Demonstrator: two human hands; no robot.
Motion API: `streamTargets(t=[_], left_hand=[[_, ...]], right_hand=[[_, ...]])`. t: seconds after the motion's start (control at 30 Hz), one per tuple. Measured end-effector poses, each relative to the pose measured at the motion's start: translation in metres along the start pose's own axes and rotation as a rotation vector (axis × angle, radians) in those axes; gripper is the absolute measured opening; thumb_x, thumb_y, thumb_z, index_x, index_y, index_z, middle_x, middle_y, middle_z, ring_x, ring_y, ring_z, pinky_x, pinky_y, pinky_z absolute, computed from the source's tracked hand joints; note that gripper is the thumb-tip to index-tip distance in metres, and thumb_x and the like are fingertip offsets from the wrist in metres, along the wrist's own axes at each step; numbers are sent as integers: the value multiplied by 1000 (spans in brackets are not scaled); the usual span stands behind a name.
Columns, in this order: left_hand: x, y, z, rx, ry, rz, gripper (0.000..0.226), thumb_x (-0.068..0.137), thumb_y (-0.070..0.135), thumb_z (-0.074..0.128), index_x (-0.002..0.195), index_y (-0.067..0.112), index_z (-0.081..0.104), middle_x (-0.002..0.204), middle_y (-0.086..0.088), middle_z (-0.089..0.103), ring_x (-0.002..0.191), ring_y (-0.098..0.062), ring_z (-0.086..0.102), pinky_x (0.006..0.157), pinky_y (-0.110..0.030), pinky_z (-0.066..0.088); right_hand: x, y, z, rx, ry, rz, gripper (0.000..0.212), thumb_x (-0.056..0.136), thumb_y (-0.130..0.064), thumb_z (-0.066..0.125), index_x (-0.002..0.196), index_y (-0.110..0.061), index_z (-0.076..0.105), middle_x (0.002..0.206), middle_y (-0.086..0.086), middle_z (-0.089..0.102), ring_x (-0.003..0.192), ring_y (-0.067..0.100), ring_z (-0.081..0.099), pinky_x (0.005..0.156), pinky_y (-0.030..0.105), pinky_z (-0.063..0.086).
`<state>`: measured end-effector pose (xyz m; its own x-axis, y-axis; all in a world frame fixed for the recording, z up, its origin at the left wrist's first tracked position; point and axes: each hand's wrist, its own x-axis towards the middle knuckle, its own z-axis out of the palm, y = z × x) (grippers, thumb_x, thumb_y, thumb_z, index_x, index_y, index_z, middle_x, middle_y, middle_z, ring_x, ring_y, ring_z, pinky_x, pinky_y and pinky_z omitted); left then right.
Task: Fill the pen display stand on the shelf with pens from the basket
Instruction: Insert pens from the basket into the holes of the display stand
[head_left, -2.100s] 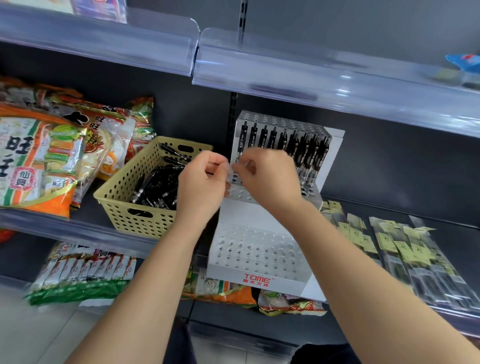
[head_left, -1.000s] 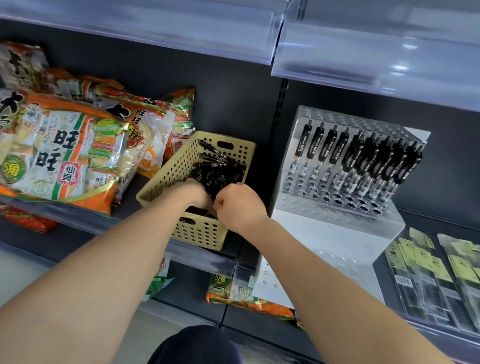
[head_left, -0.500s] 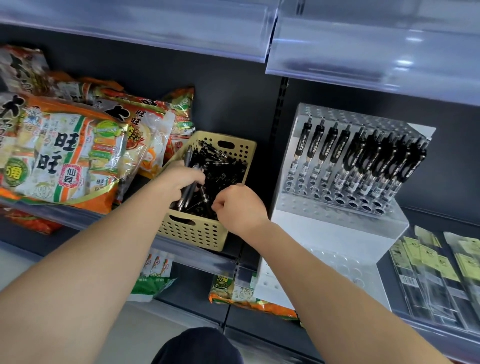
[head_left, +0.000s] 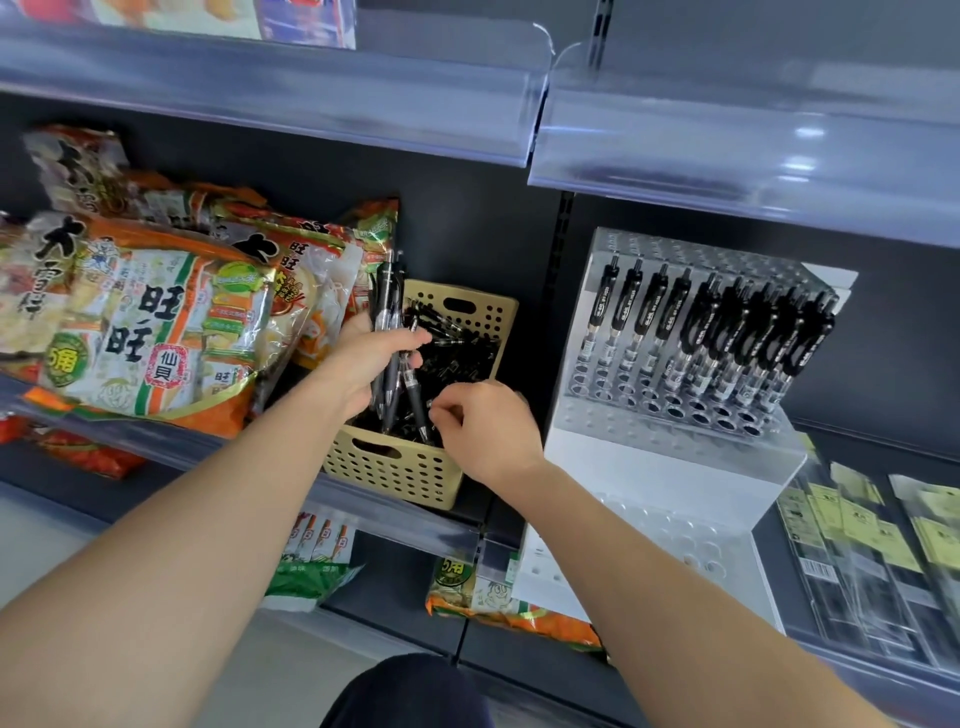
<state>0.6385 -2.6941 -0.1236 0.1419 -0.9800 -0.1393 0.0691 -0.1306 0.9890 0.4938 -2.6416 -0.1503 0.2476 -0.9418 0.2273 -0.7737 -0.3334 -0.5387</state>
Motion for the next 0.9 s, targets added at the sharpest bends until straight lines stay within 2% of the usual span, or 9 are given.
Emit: streamTargets(t=[0.1, 0.2, 0.27, 0.43, 0.5, 0.57, 0.7, 0.83, 0.9], left_hand=[[-9, 7, 3, -168, -53, 14, 35, 81, 1, 70, 112, 4, 55, 98, -15, 71, 62, -15, 58, 59, -29, 48], [-14, 12, 6, -209, -112, 46, 15, 88, 0, 61, 103, 1, 59, 96, -10, 74, 63, -14, 58, 57, -26, 48], [-17, 15, 8, -240, -127, 51, 15, 91, 1, 58, 106, 1, 61, 96, -7, 75, 66, -14, 60, 55, -25, 50], [-26, 25, 14, -311, -181, 46, 27, 93, 9, 57, 117, 0, 60, 107, -8, 73, 77, -13, 71, 62, -24, 55], [-32, 28, 17, -357, -210, 30, 29, 90, 14, 59, 116, 1, 64, 111, -12, 70, 78, -13, 71, 64, -22, 55], [-38, 30, 21, -406, -237, 29, 28, 89, 15, 60, 113, 4, 66, 111, -11, 70, 84, -13, 72, 70, -23, 56], [-48, 28, 27, -478, -281, 31, 25, 96, 16, 51, 113, 6, 65, 106, -4, 73, 97, -15, 70, 86, -30, 53], [-67, 31, 33, -479, -285, 17, 32, 96, 18, 51, 123, 2, 59, 112, -7, 70, 94, -14, 71, 75, -31, 56], [-78, 33, 38, -442, -310, -8, 27, 97, 19, 50, 116, 5, 64, 103, -5, 73, 89, -11, 71, 71, -30, 57]], right_hand=[[-1, -4, -3, 68, 80, 34, 21, 94, -23, 53, 105, -22, 70, 92, -1, 73, 97, 24, 60, 95, 43, 44], [-2, -13, -14, 197, 121, 62, 27, 96, -27, 52, 119, -19, 64, 103, 1, 71, 99, 21, 63, 89, 41, 50], [-2, -19, -18, 249, 109, 75, 30, 98, -29, 48, 123, -18, 61, 102, 1, 69, 95, 19, 63, 84, 37, 52], [0, -28, -28, 430, 70, 155, 33, 101, -34, 38, 102, -12, 63, 70, -5, 55, 65, 14, 50, 67, 35, 45], [-1, -30, -31, 504, 8, 200, 36, 100, -38, 39, 98, -11, 63, 74, 1, 61, 68, 18, 58, 69, 38, 51], [-5, -33, -33, 584, -53, 235, 35, 100, -37, 39, 95, -10, 61, 84, 9, 66, 62, 21, 63, 61, 35, 55], [-14, -34, -38, 600, 9, 235, 30, 101, -35, 39, 85, -16, 56, 82, 9, 66, 46, 13, 56, 42, 20, 42], [-27, -34, -43, 629, 109, 211, 27, 102, -33, 38, 88, -20, 57, 78, 12, 62, 45, 15, 55, 37, 17, 38], [-31, -33, -47, 656, 150, 203, 28, 102, -32, 40, 90, -14, 59, 76, 14, 59, 51, 20, 56, 37, 17, 39]])
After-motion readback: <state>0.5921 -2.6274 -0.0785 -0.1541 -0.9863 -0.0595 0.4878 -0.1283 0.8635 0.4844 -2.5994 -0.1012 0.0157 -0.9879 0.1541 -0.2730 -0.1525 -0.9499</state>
